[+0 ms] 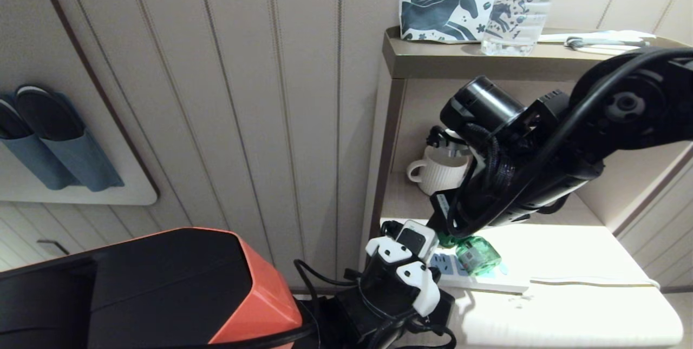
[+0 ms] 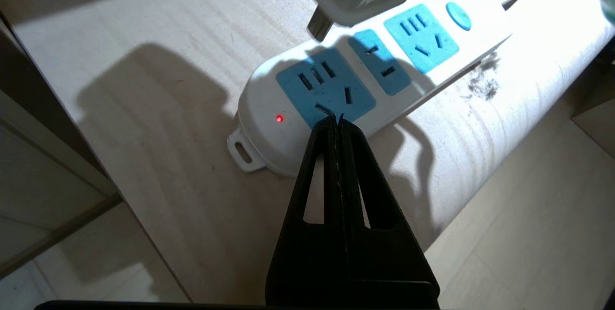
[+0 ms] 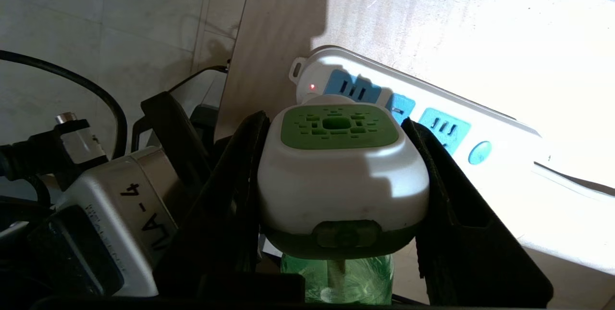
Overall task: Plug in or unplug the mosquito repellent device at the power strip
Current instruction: Hold the socket with your left hand and unplug it with your right hand, then place the mosquito repellent liquid on the table
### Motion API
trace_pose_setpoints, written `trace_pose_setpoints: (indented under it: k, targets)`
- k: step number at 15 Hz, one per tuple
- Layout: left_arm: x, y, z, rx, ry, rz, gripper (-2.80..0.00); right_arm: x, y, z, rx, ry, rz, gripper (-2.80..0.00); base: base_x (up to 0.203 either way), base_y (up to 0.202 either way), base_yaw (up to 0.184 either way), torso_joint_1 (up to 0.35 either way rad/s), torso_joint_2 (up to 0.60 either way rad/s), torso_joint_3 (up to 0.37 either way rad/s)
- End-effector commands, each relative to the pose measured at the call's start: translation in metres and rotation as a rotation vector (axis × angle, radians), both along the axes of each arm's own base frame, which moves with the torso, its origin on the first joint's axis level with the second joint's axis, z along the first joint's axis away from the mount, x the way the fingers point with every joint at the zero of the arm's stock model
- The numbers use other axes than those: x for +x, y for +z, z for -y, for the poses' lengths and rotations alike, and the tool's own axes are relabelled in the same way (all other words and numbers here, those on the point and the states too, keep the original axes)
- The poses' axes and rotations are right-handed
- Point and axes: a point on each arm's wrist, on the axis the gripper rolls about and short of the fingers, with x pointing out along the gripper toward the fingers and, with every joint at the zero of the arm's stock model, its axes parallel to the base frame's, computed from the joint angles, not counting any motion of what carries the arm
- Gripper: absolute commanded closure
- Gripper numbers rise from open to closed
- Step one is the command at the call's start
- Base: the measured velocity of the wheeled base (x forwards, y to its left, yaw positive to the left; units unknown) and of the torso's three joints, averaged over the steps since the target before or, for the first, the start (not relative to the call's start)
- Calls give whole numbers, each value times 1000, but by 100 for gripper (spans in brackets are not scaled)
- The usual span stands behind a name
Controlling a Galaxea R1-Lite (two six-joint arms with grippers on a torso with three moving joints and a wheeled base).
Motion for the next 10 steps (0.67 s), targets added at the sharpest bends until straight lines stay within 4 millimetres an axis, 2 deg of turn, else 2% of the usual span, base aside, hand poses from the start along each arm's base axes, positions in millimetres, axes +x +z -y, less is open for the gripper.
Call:
trace_pose_setpoints:
  k: [1,4,7,10]
  targets:
    - [-2,22,-3,-50,3,28,0,-3,2,2,0,-4,1,0,0,0,0,0,0,0]
    - [-3,47,-13,-83,11,51,0,-9,9,8,9,-7,13,0,0,0,0,0,0,0]
    - [-9,81,-25,-125,14,74,0,-13,10,10,2,-11,-1,0,0,0,0,0,0,0]
    - [-14,113,-47,-150,33,89,0,-19,16,14,12,-12,14,0,0,0,0,0,0,0]
